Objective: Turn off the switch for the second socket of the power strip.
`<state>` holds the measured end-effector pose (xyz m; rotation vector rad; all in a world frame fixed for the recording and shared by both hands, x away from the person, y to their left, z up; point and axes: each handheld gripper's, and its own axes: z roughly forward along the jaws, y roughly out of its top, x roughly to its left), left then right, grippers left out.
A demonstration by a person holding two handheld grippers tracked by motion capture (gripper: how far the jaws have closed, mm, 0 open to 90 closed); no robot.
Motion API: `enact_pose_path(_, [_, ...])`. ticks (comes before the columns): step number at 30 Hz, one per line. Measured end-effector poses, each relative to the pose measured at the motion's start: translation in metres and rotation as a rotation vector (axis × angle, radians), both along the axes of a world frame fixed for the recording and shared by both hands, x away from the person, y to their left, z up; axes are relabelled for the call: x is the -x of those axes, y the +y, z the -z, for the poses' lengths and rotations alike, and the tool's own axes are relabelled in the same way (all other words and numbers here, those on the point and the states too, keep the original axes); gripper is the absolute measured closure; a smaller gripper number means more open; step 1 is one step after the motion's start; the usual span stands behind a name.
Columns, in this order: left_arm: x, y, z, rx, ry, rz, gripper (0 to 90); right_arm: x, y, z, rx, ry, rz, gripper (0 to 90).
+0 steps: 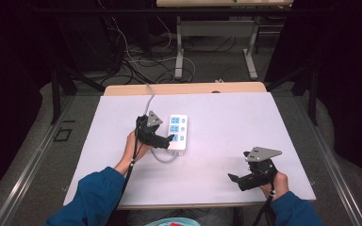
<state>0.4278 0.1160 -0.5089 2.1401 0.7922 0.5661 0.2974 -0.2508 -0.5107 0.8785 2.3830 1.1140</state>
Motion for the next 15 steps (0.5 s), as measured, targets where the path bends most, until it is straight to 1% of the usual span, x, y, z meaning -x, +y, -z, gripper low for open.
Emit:
enact_pose_path(2, [-0.001, -0.0017, 0.0008, 0.007, 0.0, -0.001, 0.0, -0.0002, 0.0, 0.0, -0.001, -0.001, -0.001, 2.0])
enact_pose_path(4, [-0.0023, -0.0021, 0.0002, 0.002, 0.007, 0.004, 0.0, -0.0002, -0.0004, -0.0002, 0.002, 0.004, 0.0, 2.0])
enact_pose_path(5, [-0.0031, -0.0032, 0.001, 0.01, -0.001, -0.005, 0.0, -0.0002, -0.0004, 0.0, -0.001, 0.0, 0.001, 2.0])
enact_pose_path(6, [-0.0037, -0.0026, 0.0, 0.002, 0.014, 0.002, 0.0, -0.0006, -0.0005, 0.0002, -0.003, 0.0, -0.004, 2.0])
enact_pose_path(7, [-0.0042, -0.003, 0.0004, 0.002, 0.012, -0.001, 0.0, -0.0009, -0.001, -0.0004, 0.007, 0.004, -0.011, 2.0])
enact_pose_path(8, [-0.0054, -0.003, 0.0004, -0.002, 0.01, 0.003, 0.0, -0.0003, -0.0008, -0.0004, 0.006, 0.009, -0.006, 2.0])
enact_pose_path(9, [-0.0056, -0.0041, 0.0017, 0.011, 0.007, -0.008, 0.0, -0.0009, -0.0007, 0.0003, 0.0, -0.005, -0.009, 2.0])
enact_pose_path(10, [-0.0067, -0.0038, 0.002, 0.005, 0.004, -0.004, 0.1, -0.0006, -0.0011, -0.0005, 0.008, 0.006, -0.012, 2.0])
enact_pose_path(11, [-0.0071, -0.0034, 0.0013, -0.001, 0.019, 0.001, 0.1, -0.0007, -0.001, -0.0003, 0.006, 0.004, -0.012, 2.0])
enact_pose_path(12, [-0.0076, -0.0037, 0.0018, 0.001, 0.018, -0.001, 0.1, -0.0008, -0.001, -0.0004, 0.007, 0.004, -0.012, 2.0])
enact_pose_path(13, [-0.0083, -0.0048, 0.0033, 0.01, 0.009, -0.009, 0.1, -0.0005, -0.0007, -0.0001, 0.002, 0.004, -0.006, 2.0])
enact_pose_path(14, [-0.009, -0.0045, 0.0027, 0.002, 0.021, -0.004, 0.1, -0.0006, -0.0006, 0.0, 0.003, 0.002, -0.005, 2.1])
enact_pose_path(15, [-0.0103, -0.0053, 0.0037, 0.006, 0.012, -0.004, 0.1, -0.0005, -0.0006, 0.0, 0.004, 0.003, -0.007, 2.0])
